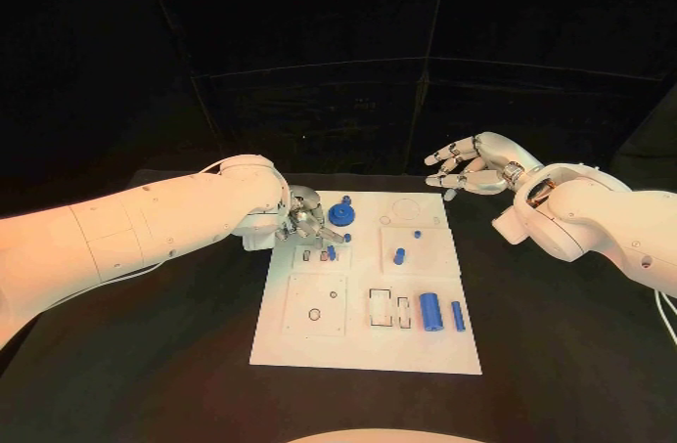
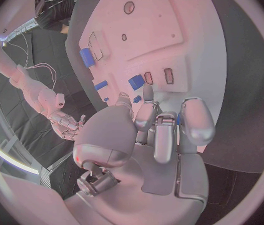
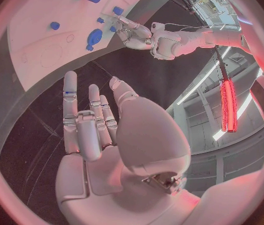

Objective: Assemble the parts on the task board

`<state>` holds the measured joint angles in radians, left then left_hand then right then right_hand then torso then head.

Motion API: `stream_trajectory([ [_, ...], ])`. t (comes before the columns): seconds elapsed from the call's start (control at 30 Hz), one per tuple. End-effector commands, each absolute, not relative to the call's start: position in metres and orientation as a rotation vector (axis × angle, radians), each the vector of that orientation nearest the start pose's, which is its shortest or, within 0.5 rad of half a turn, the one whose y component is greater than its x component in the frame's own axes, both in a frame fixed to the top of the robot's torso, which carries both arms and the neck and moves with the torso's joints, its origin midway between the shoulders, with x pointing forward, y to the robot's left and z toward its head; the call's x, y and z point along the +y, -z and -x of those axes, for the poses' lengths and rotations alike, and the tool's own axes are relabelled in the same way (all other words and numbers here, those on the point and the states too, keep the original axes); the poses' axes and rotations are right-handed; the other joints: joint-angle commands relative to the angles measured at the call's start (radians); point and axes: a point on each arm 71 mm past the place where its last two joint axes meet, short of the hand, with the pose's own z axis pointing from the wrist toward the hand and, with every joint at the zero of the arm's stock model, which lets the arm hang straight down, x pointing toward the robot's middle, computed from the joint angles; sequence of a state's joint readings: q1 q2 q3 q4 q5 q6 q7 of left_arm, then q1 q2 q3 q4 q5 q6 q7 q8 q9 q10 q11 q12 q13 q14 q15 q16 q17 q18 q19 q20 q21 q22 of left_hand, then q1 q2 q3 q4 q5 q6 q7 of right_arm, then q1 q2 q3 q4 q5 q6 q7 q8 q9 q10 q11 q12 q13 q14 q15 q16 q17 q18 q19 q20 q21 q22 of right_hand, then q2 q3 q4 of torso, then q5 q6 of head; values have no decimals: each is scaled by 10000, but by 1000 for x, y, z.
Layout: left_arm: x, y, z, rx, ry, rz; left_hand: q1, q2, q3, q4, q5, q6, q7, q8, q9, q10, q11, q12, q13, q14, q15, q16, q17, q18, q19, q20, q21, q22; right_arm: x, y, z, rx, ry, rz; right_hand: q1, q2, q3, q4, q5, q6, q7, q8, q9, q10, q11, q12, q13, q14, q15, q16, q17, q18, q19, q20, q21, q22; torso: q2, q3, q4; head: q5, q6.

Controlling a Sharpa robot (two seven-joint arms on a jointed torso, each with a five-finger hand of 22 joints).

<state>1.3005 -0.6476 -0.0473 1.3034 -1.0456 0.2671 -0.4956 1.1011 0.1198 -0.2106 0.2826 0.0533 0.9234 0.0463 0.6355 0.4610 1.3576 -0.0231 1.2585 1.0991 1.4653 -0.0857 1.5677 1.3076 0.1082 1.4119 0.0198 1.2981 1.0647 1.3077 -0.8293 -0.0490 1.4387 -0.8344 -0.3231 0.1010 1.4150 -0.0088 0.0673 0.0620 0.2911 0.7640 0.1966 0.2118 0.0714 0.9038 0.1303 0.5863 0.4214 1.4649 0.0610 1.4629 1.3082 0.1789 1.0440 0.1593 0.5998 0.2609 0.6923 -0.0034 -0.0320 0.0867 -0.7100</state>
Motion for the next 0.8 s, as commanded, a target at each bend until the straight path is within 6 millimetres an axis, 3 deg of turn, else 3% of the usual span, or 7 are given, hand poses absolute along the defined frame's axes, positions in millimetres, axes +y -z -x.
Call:
stream_trajectory([
  [0.03,176,198,-525,23829,3881,624,134,2,12,-53,-4,-88,13,69,21,-71,-18,-44,-12,1055,-13,31,2632,-138,-53,13,-8,0,-219,135,-519,16024,-10217,-3334,56,-47,68,29,11,-96,226,38,-11,-42,70,-14,-102,-182,43,-399,1717,31,53,33,-117,-75,-9,2,20,-7,-8],
  [0.3,171,200,-526,23995,3784,388,178,25,18,-71,-4,-112,16,93,46,-75,-15,-42,-10,1055,-10,31,2632,-134,-65,17,-15,-14,-220,136,-520,16093,-10185,-3348,84,-87,105,45,18,-188,225,149,-5,-115,66,153,-356,-893,17,-1803,1048,31,203,12,-370,-240,0,-5,-10,8,11],
  [0.53,168,200,-526,24096,3761,253,205,42,23,-82,-4,-128,18,107,62,-90,-14,-58,-35,1055,-8,31,2632,-130,-77,19,-25,-31,-218,136,-521,16121,-10194,-3293,96,-101,132,53,29,-255,215,271,-7,-167,51,333,-592,-1389,-18,-3307,395,30,332,-18,-540,-348,-3,-4,2,-3,-10],
  [0.57,168,200,-526,24100,3762,246,211,45,24,-84,-4,-131,18,109,65,-94,-13,-62,-41,1055,-7,31,2632,-129,-79,20,-27,-36,-218,136,-521,16123,-10194,-3290,101,-52,176,80,37,-270,225,294,-8,-178,-4,378,-634,-3107,-34,-7002,-1650,20,349,-32,-572,-366,-3,-3,2,-4,-13],
  [0.6,168,200,-526,24106,3763,234,232,57,29,-94,-3,-142,19,119,75,-102,-11,-69,-50,1055,-6,31,2632,-127,-87,22,-34,-48,-218,136,-521,16124,-10195,-3286,106,-22,247,130,53,-292,209,316,-9,-229,31,415,-687,-3916,-77,-9100,-3088,-19,370,-16,-611,-388,-1,-5,3,-5,-15],
  [0.67,167,200,-526,24103,3771,224,246,66,33,-100,-3,-149,20,125,83,-103,-11,-67,-49,1055,-5,31,2632,-126,-90,23,-36,-50,-218,136,-521,16126,-10195,-3283,94,-94,250,136,39,-320,194,388,-10,-241,19,542,-794,-2802,-142,-9841,-4171,-30,422,-28,-674,-424,1,-4,3,-5,-20],
  [0.8,164,199,-526,23992,3850,260,374,129,76,-169,-1,-191,23,175,135,-112,-7,-67,-51,1055,-1,31,2632,-125,-103,29,-31,-39,-217,136,-521,16135,-10209,-3267,105,-150,250,115,38,-352,174,457,-14,-274,14,634,-917,-2460,-104,-10315,-4726,30,462,-89,-729,-454,0,-4,-2,6,-37],
])
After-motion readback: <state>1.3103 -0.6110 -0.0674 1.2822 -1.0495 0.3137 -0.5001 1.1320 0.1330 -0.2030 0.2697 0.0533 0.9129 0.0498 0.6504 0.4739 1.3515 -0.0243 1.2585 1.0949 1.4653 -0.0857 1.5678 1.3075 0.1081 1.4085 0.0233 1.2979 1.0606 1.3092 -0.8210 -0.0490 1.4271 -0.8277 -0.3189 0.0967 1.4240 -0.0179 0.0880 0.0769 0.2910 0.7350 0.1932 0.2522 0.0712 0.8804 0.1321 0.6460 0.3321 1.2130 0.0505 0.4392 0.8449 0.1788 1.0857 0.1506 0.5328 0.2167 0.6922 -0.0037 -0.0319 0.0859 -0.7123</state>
